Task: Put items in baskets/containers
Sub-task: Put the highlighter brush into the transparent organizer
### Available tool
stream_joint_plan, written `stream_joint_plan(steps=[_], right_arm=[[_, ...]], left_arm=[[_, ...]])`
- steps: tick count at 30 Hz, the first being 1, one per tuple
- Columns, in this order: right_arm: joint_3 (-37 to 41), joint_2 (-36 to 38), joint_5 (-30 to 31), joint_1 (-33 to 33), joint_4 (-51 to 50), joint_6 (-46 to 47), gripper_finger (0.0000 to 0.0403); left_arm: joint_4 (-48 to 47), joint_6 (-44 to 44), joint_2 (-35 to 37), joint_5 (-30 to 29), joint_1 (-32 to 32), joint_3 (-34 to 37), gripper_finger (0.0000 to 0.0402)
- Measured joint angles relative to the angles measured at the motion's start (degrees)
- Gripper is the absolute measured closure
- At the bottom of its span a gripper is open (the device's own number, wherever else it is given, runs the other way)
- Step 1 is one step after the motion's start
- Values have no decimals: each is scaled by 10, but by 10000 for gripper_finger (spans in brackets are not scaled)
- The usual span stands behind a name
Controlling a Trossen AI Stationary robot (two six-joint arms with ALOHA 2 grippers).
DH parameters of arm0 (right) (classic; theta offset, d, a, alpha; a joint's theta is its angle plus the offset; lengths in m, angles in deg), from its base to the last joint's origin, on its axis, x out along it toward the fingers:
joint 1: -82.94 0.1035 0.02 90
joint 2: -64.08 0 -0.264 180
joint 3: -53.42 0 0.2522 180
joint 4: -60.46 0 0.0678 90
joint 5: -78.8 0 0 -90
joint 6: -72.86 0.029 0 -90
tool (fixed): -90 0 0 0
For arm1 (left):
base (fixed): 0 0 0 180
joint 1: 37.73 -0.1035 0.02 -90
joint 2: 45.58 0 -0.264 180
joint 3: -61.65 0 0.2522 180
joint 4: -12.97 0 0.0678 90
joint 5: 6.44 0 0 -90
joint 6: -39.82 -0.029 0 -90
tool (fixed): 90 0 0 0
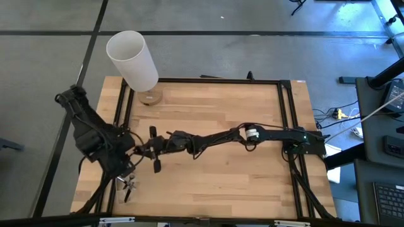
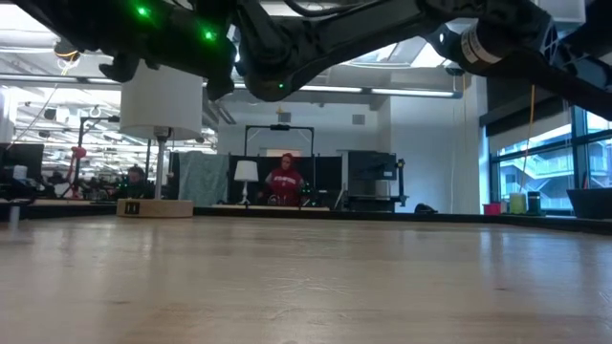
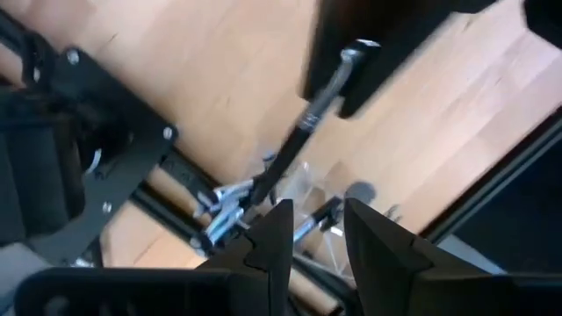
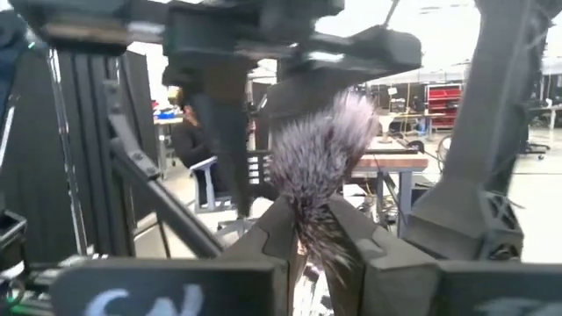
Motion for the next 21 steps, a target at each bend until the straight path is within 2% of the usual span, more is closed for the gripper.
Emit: stream_joint_plan(steps=[7, 14, 21], right_arm=[[0, 0, -25, -4, 31, 47, 363], [0, 0, -59, -13, 48, 88, 363], [0, 0, -70, -12, 57, 88, 363]], left_arm=[[-1, 38, 0, -118, 55, 0, 293], [-1, 19, 0, -224, 78, 0, 277], [-1, 8, -8, -215, 80, 0, 294]])
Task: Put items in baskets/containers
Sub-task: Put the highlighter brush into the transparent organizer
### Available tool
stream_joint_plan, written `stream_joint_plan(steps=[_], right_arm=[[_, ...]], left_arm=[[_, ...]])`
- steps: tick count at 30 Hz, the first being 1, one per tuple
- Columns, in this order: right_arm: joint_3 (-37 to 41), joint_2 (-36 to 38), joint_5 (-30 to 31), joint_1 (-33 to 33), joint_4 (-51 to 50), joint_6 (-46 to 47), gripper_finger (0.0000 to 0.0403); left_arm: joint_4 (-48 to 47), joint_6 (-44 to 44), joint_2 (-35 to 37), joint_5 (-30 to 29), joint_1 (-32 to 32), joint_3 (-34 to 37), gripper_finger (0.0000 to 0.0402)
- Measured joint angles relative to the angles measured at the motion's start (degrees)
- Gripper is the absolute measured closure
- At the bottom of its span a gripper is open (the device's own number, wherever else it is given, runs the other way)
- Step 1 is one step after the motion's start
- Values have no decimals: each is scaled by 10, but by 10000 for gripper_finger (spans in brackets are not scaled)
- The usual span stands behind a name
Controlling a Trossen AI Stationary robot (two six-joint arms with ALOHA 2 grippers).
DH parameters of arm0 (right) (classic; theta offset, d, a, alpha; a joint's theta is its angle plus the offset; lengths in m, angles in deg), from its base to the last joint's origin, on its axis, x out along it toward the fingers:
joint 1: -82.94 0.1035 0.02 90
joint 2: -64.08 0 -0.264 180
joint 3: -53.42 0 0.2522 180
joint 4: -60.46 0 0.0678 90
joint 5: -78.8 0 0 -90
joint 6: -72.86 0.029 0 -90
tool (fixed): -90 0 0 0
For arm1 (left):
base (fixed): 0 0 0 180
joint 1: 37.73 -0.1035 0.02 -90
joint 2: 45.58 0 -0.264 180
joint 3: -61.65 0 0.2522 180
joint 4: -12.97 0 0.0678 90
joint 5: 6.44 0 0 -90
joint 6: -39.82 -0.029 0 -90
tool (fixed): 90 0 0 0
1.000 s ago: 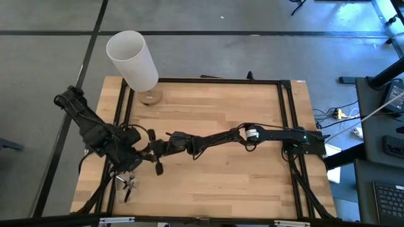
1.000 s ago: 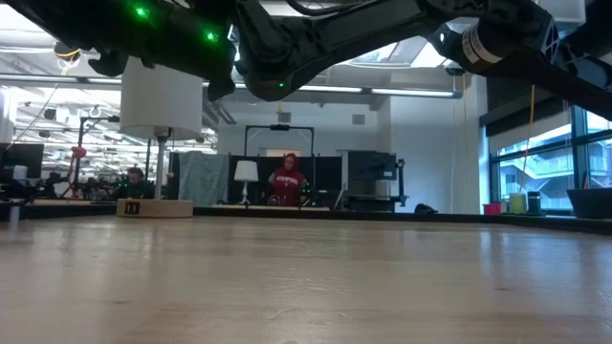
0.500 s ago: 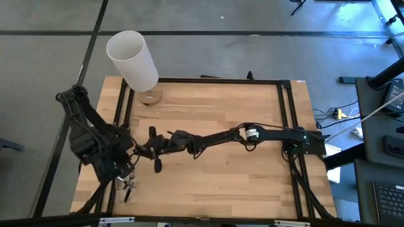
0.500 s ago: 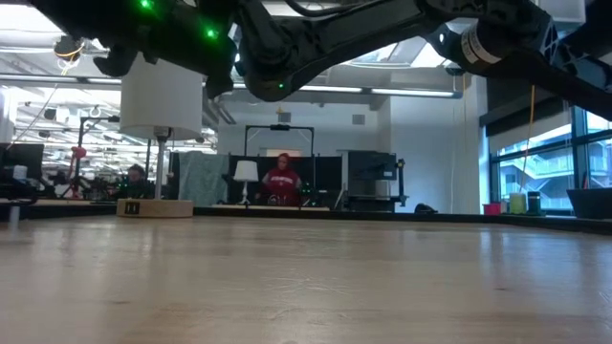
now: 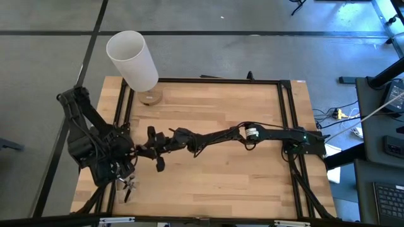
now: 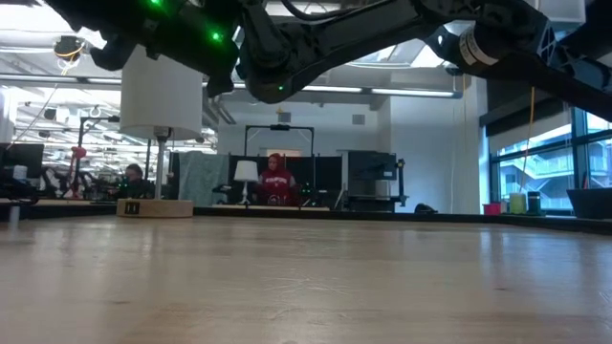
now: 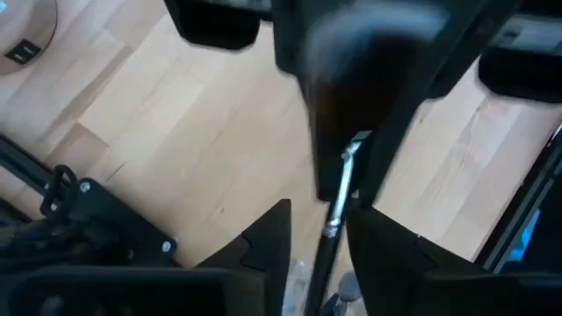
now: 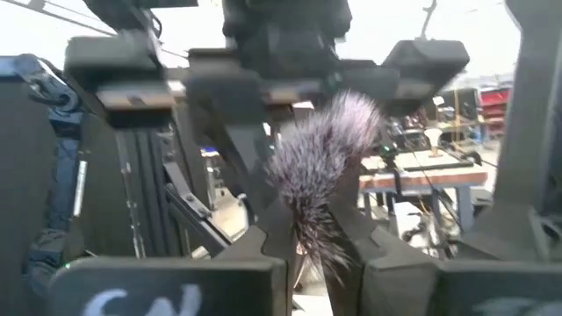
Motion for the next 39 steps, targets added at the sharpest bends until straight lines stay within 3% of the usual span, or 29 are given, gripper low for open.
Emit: stream_joint_plan(steps=[9, 13, 17, 23, 28, 35, 39], right_arm=[[0, 0, -12, 0, 7, 13, 363], [0, 1, -20, -3, -3, 12, 362], [0, 2, -70, -14, -37, 30, 338], [0, 2, -188, -29, -163, 40, 267], [14, 2, -160, -23, -221, -1, 249], [45, 3, -135, -3, -200, -14, 273], [58, 5, -112, -1, -176, -13, 289]], left_arm=[[1, -2, -19, 7, 0, 0, 367], [0, 3, -19, 6, 0, 0, 378], [-3, 22, -26, 0, 1, 0, 367], [-1, 40, -75, 2, 20, 18, 367], [-1, 110, -114, 49, 53, 57, 367], [0, 261, -158, 46, 128, 95, 360], [0, 269, -186, 43, 151, 97, 368]])
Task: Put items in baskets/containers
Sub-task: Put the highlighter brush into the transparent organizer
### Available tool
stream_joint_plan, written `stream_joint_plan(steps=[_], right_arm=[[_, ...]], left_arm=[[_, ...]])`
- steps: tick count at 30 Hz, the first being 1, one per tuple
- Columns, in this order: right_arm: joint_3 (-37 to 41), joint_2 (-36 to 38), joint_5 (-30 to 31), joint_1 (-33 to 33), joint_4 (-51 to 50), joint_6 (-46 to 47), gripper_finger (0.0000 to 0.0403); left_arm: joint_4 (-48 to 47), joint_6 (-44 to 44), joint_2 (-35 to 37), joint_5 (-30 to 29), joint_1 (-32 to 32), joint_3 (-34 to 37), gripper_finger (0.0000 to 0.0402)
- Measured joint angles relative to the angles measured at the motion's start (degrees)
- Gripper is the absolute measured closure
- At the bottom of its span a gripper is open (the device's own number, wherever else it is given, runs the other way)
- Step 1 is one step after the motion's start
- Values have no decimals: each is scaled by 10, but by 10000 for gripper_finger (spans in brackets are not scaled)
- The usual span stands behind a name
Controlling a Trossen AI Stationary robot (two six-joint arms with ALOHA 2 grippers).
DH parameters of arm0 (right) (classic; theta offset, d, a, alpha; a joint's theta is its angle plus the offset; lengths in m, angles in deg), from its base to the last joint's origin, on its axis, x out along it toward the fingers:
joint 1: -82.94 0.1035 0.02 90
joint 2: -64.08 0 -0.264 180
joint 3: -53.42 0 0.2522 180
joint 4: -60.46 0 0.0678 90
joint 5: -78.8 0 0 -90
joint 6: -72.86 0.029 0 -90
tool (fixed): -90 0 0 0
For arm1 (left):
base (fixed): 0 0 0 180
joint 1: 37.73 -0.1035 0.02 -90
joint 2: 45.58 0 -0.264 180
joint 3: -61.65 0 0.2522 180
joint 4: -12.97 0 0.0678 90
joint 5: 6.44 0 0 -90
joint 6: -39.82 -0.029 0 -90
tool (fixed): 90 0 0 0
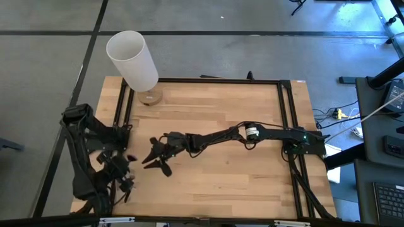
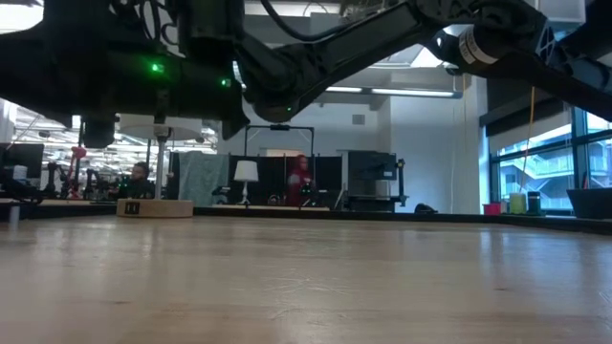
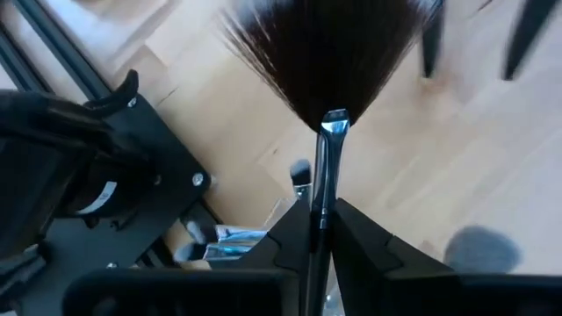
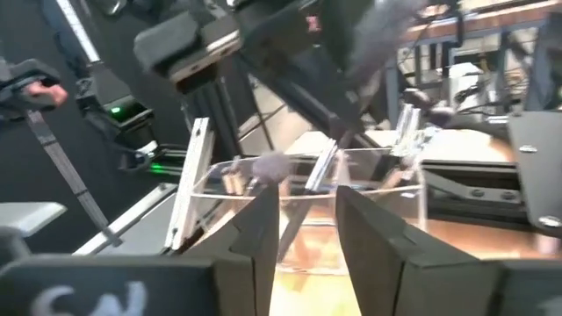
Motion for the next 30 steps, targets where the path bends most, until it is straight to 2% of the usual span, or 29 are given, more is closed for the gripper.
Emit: stream_joint_plan(steps=[9, 17, 24, 30], right_arm=[[1, 0, 17, 0, 3, -1, 306], [1, 0, 17, 0, 3, -2, 307], [1, 0, 8, 0, -1, 6, 307], [1, 0, -3, 0, -6, 9, 307]], left_arm=[[0, -9, -20, -27, 4, 16, 357], [0, -24, -20, -51, 4, 16, 366], [0, -14, -20, -12, 7, 16, 347], [0, -4, -20, -3, 11, 16, 329]])
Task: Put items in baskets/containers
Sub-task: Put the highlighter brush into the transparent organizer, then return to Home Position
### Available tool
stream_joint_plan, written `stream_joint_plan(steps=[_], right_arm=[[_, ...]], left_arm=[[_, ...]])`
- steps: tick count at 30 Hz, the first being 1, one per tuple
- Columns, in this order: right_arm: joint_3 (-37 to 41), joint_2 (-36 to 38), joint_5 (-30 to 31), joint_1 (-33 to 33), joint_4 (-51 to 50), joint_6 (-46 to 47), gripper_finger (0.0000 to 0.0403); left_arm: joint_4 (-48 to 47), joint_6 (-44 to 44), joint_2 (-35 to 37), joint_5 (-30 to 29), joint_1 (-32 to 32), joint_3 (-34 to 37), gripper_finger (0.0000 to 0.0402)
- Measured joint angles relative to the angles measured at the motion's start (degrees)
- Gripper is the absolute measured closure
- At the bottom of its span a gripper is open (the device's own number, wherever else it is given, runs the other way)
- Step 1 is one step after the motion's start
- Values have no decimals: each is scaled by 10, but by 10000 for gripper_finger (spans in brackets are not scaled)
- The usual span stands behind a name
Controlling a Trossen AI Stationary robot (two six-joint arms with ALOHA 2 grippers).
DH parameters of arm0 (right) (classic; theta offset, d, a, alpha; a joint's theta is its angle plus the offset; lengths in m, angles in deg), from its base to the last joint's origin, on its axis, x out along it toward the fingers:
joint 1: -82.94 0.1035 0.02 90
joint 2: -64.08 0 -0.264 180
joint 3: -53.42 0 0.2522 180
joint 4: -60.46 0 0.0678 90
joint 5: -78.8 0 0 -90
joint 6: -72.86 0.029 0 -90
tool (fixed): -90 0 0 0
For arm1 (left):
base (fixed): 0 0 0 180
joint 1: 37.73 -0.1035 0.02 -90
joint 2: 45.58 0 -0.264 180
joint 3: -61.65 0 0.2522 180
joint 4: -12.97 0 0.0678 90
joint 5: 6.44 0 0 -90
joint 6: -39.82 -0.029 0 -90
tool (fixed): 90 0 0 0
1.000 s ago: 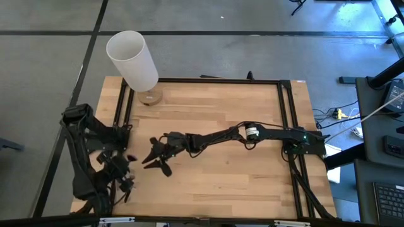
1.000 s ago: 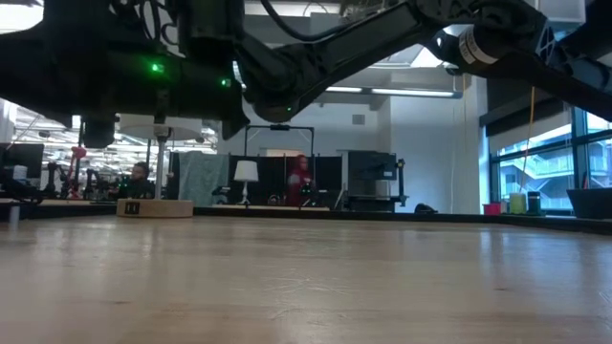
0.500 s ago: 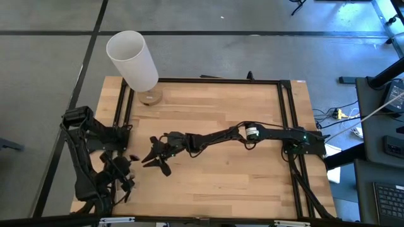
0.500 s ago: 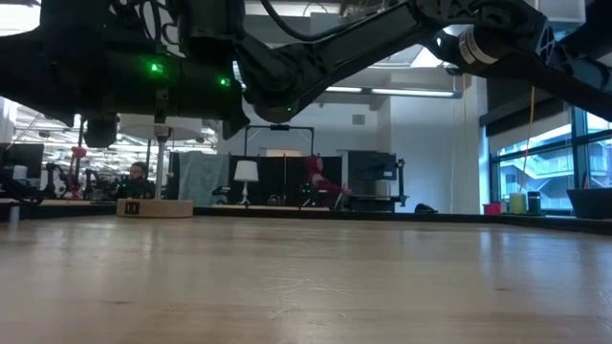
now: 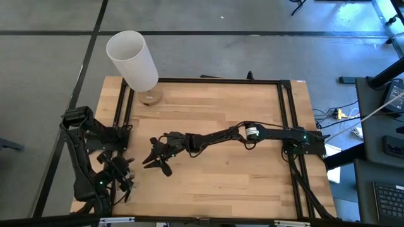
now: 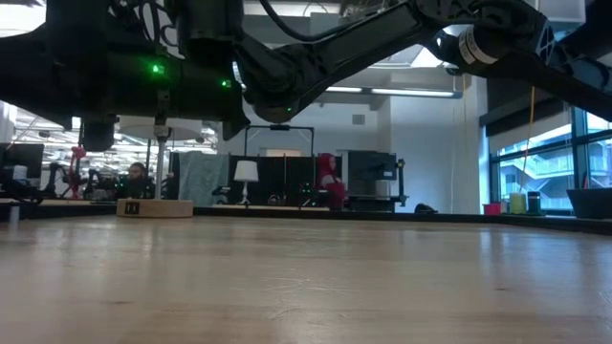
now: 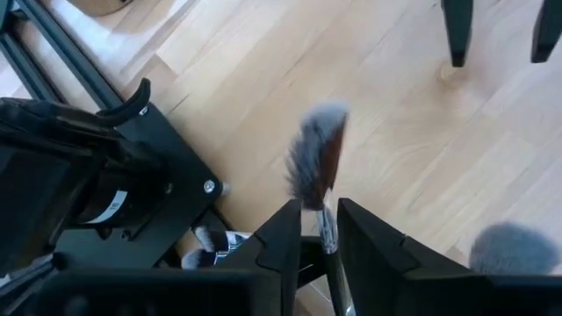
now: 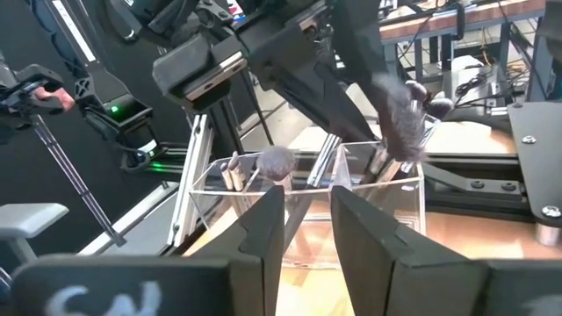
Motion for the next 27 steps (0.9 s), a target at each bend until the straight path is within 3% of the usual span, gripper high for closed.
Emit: stream_joint_plan(steps=[9, 13, 17, 20, 24, 27], right_arm=[[0, 0, -7, 0, -12, 3, 307], [1, 16, -7, 0, -21, 8, 307], [1, 69, 7, 0, -124, -55, 307], [0, 118, 123, 12, -299, -167, 307], [0, 167, 268, 49, -457, -266, 307], [0, 204, 337, 75, -543, -291, 307]], left_arm=[[0, 0, 2, 48, -12, -12, 300], [0, 1, 27, 29, -34, -38, 297], [0, -20, 63, -75, -54, -66, 305], [0, -61, 87, -190, -66, -81, 315], [-1, -130, 101, -361, -87, -84, 328], [1, -198, 101, -386, -121, -84, 340]])
